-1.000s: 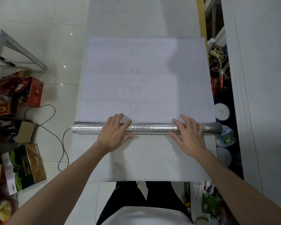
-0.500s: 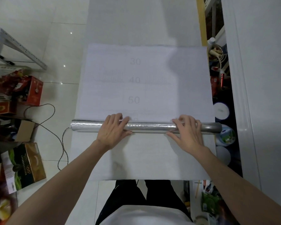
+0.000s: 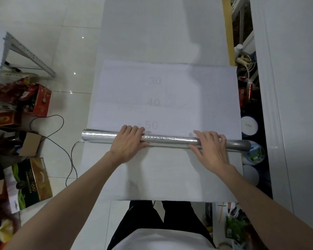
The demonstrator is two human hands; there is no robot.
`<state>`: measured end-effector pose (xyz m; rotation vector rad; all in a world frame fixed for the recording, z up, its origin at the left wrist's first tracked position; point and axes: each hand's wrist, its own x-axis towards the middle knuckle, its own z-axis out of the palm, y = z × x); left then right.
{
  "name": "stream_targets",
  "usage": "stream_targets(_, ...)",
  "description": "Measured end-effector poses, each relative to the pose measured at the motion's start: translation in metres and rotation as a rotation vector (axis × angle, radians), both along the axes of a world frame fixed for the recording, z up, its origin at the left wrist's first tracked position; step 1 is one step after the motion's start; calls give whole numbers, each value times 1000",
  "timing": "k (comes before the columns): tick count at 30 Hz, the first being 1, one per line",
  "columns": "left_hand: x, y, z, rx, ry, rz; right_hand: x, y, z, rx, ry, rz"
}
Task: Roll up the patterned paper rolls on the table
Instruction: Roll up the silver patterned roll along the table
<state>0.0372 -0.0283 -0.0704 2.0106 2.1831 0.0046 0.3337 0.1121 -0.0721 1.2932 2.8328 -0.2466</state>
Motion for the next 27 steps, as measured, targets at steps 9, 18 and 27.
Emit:
stream_targets(9, -3, -10, -1, 11, 64, 8, 0, -1, -4, -35, -13, 21)
stream_targets(18, -5, -5, 3, 5, 36, -26, -2, 1, -6, -15, 43, -38)
stream_targets(27, -8, -12, -3, 62, -1, -22, 1, 7, -1, -53, 10, -13)
